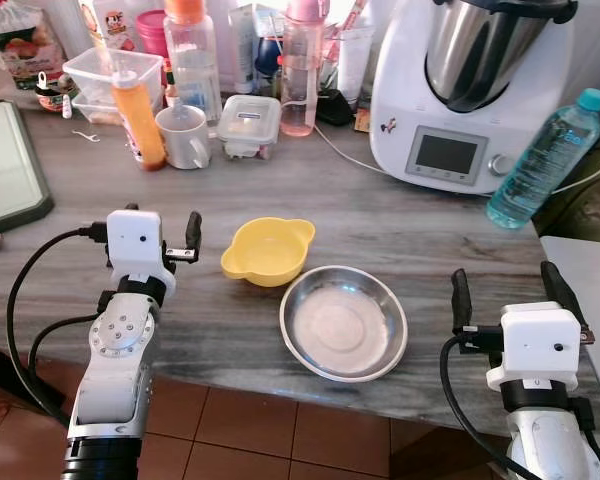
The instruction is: Setting the table
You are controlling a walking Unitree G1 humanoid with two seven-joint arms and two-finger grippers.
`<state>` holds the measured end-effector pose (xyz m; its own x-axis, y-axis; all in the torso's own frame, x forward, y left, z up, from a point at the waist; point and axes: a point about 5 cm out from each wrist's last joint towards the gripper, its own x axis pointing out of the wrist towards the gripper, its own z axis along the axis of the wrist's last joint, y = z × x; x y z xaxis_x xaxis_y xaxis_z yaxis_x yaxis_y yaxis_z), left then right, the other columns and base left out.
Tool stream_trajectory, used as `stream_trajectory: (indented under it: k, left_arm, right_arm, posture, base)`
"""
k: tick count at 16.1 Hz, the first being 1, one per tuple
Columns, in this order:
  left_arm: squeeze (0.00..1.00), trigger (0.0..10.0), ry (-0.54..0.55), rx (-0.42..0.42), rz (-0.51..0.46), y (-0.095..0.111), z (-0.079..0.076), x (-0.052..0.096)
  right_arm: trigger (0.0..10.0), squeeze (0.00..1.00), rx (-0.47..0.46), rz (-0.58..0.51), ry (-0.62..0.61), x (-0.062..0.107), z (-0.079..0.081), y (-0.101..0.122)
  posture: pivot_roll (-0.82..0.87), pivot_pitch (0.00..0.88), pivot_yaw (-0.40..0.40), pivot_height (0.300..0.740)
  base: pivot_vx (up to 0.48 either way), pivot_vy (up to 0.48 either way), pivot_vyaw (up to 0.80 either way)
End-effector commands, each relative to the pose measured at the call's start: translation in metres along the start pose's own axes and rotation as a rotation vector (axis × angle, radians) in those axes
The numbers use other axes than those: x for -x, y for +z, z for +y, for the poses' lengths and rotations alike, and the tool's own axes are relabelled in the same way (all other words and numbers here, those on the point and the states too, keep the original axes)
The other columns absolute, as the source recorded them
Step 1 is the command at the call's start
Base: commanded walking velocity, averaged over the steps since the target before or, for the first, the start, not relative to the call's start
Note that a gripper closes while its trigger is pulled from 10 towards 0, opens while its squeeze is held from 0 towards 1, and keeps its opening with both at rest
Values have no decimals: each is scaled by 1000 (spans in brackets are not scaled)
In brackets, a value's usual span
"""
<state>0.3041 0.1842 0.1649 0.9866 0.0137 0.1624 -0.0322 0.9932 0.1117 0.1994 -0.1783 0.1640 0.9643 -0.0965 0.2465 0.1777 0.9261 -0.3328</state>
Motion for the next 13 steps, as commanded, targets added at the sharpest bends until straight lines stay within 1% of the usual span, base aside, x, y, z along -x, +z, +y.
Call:
stream_trajectory:
  k: [1,7,10,13]
  left_arm:
    - [0,10000,-18,3,-22,7,-4,-1]
    - [0,10000,-31,24,-17,7,-10,-3]
    - [0,10000,-31,3,-14,8,-11,-4]
    - [0,10000,-27,4,-11,9,-11,-6]
  right_arm:
    - [10000,0,6,-5,-3,-1,-2,2]
    - [10000,0,0,-7,-2,-2,-2,2]
    - [10000,0,0,-3,-5,-2,-2,1]
    - [10000,0,0,-1,-8,-1,-2,0]
  posture:
    - [145,118,-51,740]
    - [147,116,-52,740]
    - [147,116,-48,740]
    - [145,116,-44,740]
  base:
    - [0,0,0]
    - [0,0,0]
    - [0,0,0]
    - [0,0,0]
